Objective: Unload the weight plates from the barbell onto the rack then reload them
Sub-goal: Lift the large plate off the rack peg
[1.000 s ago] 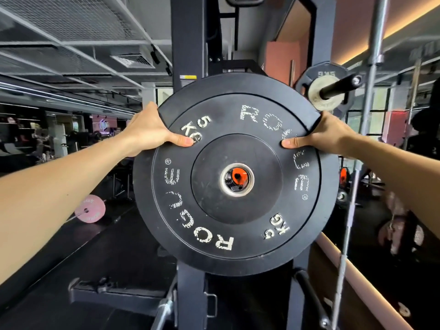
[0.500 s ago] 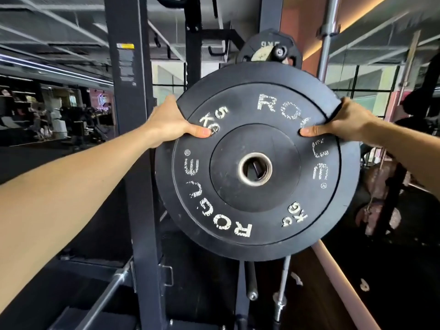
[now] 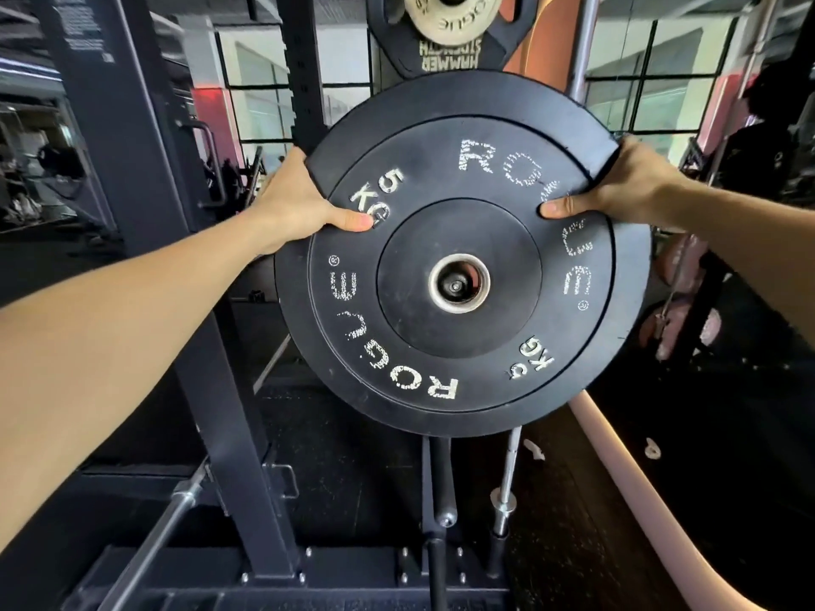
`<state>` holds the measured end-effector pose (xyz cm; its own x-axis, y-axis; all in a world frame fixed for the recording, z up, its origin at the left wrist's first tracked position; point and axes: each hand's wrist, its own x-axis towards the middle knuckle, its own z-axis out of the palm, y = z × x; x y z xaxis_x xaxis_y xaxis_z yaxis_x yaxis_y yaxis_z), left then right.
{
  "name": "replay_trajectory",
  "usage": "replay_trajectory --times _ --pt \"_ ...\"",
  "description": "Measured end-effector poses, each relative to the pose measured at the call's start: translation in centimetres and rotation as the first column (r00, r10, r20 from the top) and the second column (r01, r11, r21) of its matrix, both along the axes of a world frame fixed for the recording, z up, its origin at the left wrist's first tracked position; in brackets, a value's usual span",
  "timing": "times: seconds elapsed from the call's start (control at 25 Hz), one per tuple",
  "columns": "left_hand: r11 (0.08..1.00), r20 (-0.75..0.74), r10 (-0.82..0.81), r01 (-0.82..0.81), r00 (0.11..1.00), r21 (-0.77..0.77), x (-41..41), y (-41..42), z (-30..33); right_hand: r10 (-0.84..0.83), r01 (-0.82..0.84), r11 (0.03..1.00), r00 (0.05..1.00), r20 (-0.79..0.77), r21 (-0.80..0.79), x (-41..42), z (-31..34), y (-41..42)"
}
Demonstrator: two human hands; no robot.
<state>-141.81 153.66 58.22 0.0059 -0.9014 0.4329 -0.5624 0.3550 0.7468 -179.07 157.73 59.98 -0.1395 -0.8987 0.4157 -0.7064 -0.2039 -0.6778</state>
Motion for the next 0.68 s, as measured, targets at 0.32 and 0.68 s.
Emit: replay_trajectory --times 0.32,0.68 --pt "0.996 -0.114 0.027 -0.036 0.993 -0.078 -1.2 -8.3 -2.8 -0.051 0.070 0.987 0.990 0.130 -0.142 -0.4 -2.7 -8.5" --pt "0.990 -0.111 0.067 -0.080 0.992 -0.118 -2.3 -16.5 -3.3 -0.005 0.042 0.978 0.984 0.178 -0.205 -1.0 -3.2 -17.1"
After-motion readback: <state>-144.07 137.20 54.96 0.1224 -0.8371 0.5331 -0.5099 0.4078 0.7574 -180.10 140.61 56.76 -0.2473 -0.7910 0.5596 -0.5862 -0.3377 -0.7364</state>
